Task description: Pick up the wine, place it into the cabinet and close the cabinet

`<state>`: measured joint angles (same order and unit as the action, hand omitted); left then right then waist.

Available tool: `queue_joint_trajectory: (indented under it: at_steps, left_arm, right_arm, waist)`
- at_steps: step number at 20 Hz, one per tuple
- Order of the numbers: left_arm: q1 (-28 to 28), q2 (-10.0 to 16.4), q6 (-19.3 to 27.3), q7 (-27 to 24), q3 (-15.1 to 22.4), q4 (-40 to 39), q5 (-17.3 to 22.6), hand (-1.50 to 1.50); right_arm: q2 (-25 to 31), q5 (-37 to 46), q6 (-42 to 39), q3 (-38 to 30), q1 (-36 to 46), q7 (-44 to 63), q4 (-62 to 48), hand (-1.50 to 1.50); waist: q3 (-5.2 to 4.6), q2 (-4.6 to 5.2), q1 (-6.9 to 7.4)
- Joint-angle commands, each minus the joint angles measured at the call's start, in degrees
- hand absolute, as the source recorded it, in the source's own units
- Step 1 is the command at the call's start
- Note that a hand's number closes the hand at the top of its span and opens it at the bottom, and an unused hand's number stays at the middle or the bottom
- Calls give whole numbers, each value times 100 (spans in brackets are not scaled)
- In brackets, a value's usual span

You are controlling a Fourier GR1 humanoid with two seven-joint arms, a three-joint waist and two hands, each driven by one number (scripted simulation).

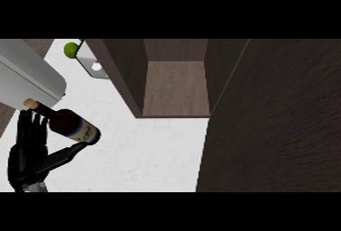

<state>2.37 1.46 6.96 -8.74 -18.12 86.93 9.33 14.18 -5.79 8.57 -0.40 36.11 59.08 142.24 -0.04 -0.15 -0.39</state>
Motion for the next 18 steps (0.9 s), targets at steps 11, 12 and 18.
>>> queue_joint_trajectory:
  at_steps: [11,12,18]
  left_arm:
    - [-449,358,-793,-1188,-525,-2191,602,-150]
    - [-432,292,-808,-1241,-508,-2147,650,-150]
    - [-912,550,-1208,-1748,-665,-3278,788,-150]
  right_arm:
    - [47,-520,111,-172,-86,471,542,-150]
    - [119,-375,152,-45,177,629,581,-150]
    - [188,-418,262,-76,284,930,725,-150]
  waist:
    - [0,3,3]
    - [-1,-3,8]
    - [-4,-3,-35]
